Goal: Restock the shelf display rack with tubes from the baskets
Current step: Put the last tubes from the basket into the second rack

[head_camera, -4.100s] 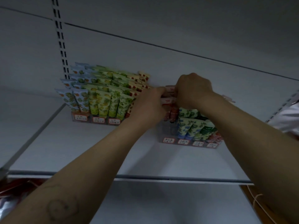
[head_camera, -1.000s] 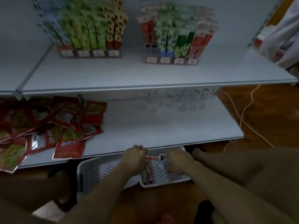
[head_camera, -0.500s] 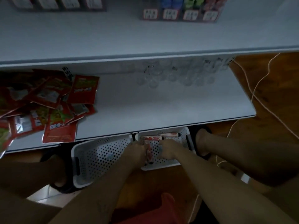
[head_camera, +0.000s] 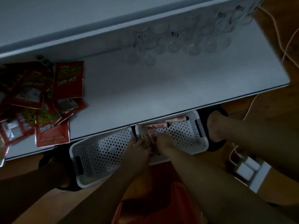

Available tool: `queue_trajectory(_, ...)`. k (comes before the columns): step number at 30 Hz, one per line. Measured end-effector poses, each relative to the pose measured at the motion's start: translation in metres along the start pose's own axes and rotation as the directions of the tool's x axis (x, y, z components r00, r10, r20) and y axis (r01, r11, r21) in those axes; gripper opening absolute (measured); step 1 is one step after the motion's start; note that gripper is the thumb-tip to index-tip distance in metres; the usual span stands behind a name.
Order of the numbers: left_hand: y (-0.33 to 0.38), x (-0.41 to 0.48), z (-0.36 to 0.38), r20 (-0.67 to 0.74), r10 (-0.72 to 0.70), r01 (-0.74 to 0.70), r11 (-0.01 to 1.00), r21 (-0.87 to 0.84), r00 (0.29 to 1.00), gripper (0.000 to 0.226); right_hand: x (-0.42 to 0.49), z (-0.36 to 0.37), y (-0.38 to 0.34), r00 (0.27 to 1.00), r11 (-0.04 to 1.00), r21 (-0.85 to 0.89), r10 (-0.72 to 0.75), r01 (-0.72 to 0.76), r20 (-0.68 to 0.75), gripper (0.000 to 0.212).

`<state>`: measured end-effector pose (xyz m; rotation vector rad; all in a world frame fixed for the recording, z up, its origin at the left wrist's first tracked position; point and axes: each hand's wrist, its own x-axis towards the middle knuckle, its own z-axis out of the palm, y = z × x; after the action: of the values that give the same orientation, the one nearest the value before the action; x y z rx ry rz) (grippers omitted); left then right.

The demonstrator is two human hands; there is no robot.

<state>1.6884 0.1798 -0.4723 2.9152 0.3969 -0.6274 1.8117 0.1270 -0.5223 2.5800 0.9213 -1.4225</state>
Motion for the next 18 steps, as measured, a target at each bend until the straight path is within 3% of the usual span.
queue_trajectory(6,0.013,0.012,-0.003,0.058,-0.008,0.0,0.99,0.141,0.998,0.048,0.0,-0.008,0.026,0.999,0.983,0.176,0.054,-0.054,0.006,0.014)
queue_trajectory(9,0.028,0.023,-0.017,0.17,-0.016,0.0,0.996,0.095,0.985,0.01,-0.001,-0.011,0.04,0.998,0.959,0.276,0.067,-0.06,-0.018,0.012)
queue_trajectory(10,0.034,0.029,-0.02,0.271,-0.039,0.025,0.998,0.055,0.962,0.013,-0.003,-0.013,0.043,0.998,0.951,0.303,0.068,-0.059,-0.02,0.01)
queue_trajectory(15,0.045,0.058,-0.009,0.361,-0.263,0.279,0.96,0.009,0.895,0.017,-0.009,-0.016,0.056,0.999,0.916,0.401,0.034,-0.025,-0.016,0.018)
queue_trajectory(18,0.049,0.068,-0.004,0.44,-0.27,0.323,0.945,-0.048,0.856,0.025,-0.006,-0.015,0.058,0.999,0.895,0.447,0.033,-0.02,-0.02,0.022)
